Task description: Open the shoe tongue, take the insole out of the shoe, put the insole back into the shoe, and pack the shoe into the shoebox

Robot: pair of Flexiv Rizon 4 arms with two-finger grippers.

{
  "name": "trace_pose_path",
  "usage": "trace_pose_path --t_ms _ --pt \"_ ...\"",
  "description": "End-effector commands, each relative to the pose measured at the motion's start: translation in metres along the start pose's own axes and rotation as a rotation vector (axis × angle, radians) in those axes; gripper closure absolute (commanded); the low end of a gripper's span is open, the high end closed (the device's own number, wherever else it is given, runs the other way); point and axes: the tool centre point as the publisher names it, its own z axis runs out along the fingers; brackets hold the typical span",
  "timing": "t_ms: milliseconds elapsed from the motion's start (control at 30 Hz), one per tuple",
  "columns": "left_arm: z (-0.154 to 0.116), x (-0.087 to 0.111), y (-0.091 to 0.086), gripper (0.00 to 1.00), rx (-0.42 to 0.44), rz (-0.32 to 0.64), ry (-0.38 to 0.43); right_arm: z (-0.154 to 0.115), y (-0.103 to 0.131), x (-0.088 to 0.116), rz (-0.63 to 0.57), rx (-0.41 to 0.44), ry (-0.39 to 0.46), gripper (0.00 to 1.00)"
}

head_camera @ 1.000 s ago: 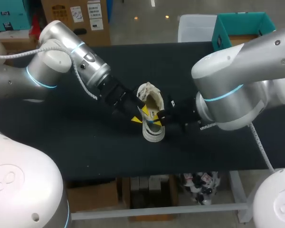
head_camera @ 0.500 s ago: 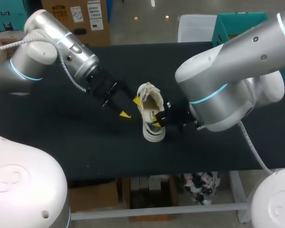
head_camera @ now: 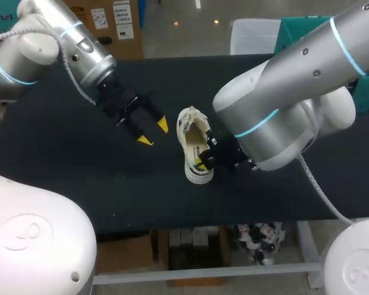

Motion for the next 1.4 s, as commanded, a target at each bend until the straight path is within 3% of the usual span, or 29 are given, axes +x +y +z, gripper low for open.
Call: trace_pose_path --t_ms 33,133,333,367,400,433,500,600,700,733,1067,1133,1200,1267,1300,1333,1400 --pt "-0.019 0.006 -0.006 0.49 -0.013 0.015 0.060 0.008 0.003 -0.001 -0.010 0.006 -0.006 1.00" --pt "-0.032 0.011 -0.006 0.47 -0.016 -0.015 0.097 0.009 0.004 -0.002 -0.017 0.002 -0.009 1.00" --pt "-0.055 0.023 -0.004 0.37 -0.096 -0.188 0.189 0.015 0.004 -0.002 -0.048 -0.032 -0.047 1.00" --pt "-0.061 0.026 -0.005 0.15 -0.121 -0.258 0.205 0.015 0.003 -0.003 -0.049 -0.039 -0.050 1.00" --pt "-0.065 0.028 -0.005 0.06 -0.125 -0.283 0.205 0.015 0.003 -0.003 -0.051 -0.043 -0.052 1.00" --pt "-0.071 0.031 -0.007 0.01 -0.142 -0.327 0.211 0.014 0.003 -0.003 -0.060 -0.054 -0.059 1.00" --pt "-0.081 0.037 -0.009 0.00 -0.169 -0.409 0.200 0.014 0.002 -0.003 -0.068 -0.073 -0.072 1.00" --pt "-0.094 0.046 -0.016 0.00 -0.214 -0.491 0.184 0.010 -0.002 -0.001 -0.086 -0.095 -0.063 0.26" --pt "-0.104 0.054 -0.025 0.00 -0.241 -0.543 0.163 0.004 -0.004 0.002 -0.103 -0.114 -0.044 0.03" --pt "-0.107 0.057 -0.026 0.00 -0.244 -0.552 0.157 0.002 -0.005 0.004 -0.110 -0.124 -0.043 0.02" --pt "-0.121 0.082 -0.035 0.00 -0.288 -0.652 0.128 -0.015 -0.014 0.016 -0.156 -0.198 -0.075 0.09" --pt "-0.122 0.084 -0.035 0.00 -0.296 -0.666 0.125 -0.019 -0.015 0.018 -0.165 -0.213 -0.075 0.22" --pt "-0.123 0.087 -0.034 0.00 -0.301 -0.682 0.120 -0.020 -0.015 0.021 -0.172 -0.222 -0.080 0.44" --pt "-0.124 0.089 -0.034 0.07 -0.308 -0.703 0.116 -0.022 -0.014 0.024 -0.185 -0.230 -0.086 0.88" --pt "-0.126 0.091 -0.033 0.14 -0.311 -0.707 0.115 -0.022 -0.013 0.025 -0.198 -0.230 -0.088 1.00" --pt "-0.128 0.092 -0.033 0.19 -0.315 -0.718 0.112 -0.022 -0.013 0.027 -0.204 -0.233 -0.098 1.00" --pt "-0.131 0.094 -0.033 0.20 -0.322 -0.727 0.111 -0.021 -0.012 0.030 -0.216 -0.236 -0.112 1.00"
